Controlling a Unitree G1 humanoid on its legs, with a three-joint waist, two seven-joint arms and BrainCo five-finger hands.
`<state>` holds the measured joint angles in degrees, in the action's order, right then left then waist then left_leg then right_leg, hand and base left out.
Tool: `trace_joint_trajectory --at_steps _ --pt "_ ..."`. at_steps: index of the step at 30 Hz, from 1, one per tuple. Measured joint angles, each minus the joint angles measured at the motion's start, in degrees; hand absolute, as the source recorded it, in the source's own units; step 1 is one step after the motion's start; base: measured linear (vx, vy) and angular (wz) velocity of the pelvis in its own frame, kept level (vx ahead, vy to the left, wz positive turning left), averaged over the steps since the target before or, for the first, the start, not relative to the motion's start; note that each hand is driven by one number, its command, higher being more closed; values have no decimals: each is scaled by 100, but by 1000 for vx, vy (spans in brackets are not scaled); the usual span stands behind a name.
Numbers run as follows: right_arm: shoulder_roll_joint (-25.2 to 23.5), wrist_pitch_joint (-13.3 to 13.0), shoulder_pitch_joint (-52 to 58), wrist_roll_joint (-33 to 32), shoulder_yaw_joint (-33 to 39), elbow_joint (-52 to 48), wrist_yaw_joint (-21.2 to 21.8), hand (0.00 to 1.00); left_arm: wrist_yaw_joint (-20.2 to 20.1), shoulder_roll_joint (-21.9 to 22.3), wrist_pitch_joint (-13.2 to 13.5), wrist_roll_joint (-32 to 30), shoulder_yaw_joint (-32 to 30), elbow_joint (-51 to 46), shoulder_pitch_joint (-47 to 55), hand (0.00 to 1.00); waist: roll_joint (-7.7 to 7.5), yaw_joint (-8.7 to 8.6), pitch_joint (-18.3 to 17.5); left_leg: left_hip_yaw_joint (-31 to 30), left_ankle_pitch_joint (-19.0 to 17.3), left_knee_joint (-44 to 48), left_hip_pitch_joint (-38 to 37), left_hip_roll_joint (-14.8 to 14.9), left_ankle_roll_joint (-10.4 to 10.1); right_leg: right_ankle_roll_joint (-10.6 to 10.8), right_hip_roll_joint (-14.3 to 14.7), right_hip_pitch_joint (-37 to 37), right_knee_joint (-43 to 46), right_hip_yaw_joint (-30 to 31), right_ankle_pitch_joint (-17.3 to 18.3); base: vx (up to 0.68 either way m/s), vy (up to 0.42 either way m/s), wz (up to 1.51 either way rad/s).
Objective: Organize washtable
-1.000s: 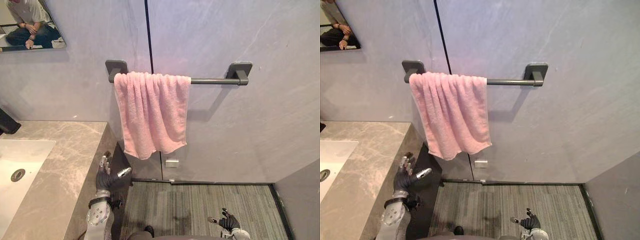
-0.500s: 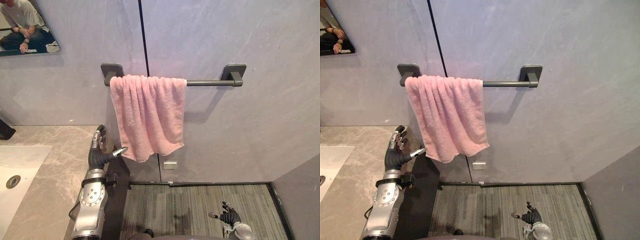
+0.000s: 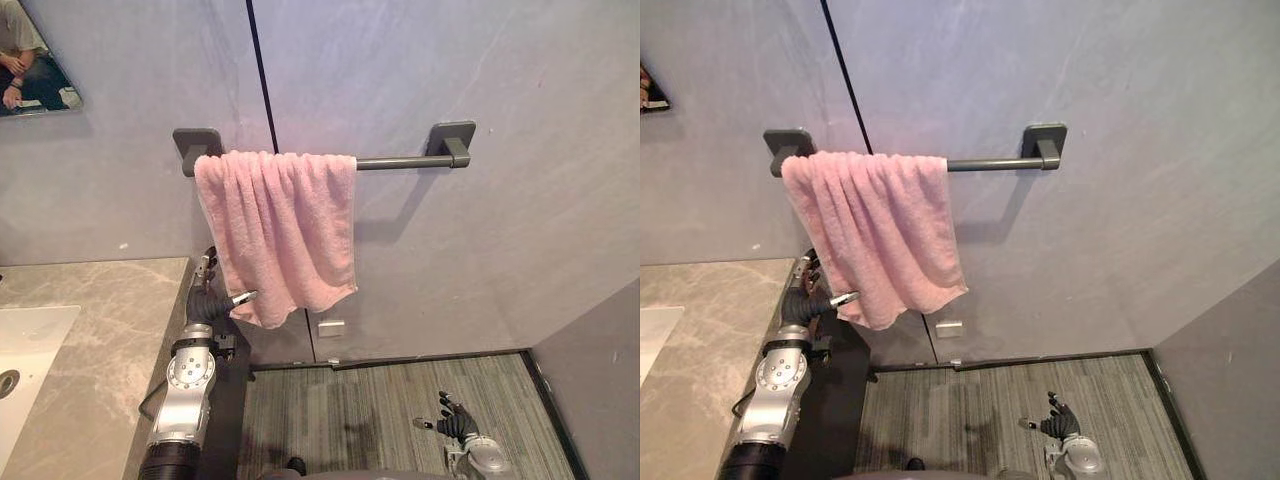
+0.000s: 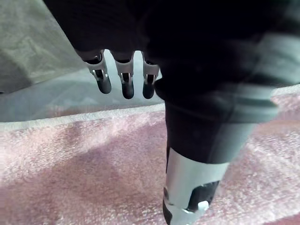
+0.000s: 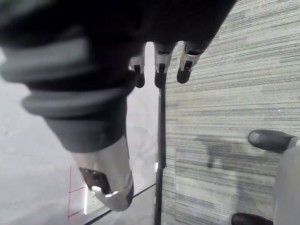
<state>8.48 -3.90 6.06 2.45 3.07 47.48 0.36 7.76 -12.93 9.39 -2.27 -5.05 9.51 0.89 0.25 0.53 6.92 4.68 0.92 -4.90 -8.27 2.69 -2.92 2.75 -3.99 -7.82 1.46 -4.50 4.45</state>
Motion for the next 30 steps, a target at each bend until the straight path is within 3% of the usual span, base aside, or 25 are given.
trace_joint_trajectory --at_steps 12,13,24,30 --pt "4 1 -1 39 -193 0 103 0 112 -140 -46 -69 50 435 -243 0 -69 -101 -8 10 0 -37 1 -7 0 -2 -3 -1 -54 6 -20 -3 -2 0" --pt "4 1 -6 39 -195 0 103 0 110 -142 -49 -70 51 475 -256 100 -70 -119 -9 11 0 -37 1 -7 0 -2 -3 -1 -54 7 -20 -37 -21 -1" --pt "13 3 -2 37 -370 -19 108 0 96 -225 -88 -120 329 694 -637 100 -87 -157 -6 55 -1 -43 4 -6 0 2 -1 19 -74 60 -38 -3 -2 0" --pt "17 -10 -2 32 -445 -656 111 0 103 -350 -85 -117 336 694 -659 100 -97 -199 -6 134 -1 -43 50 -6 0 3 4 56 -180 141 -142 -20 -6 -7"
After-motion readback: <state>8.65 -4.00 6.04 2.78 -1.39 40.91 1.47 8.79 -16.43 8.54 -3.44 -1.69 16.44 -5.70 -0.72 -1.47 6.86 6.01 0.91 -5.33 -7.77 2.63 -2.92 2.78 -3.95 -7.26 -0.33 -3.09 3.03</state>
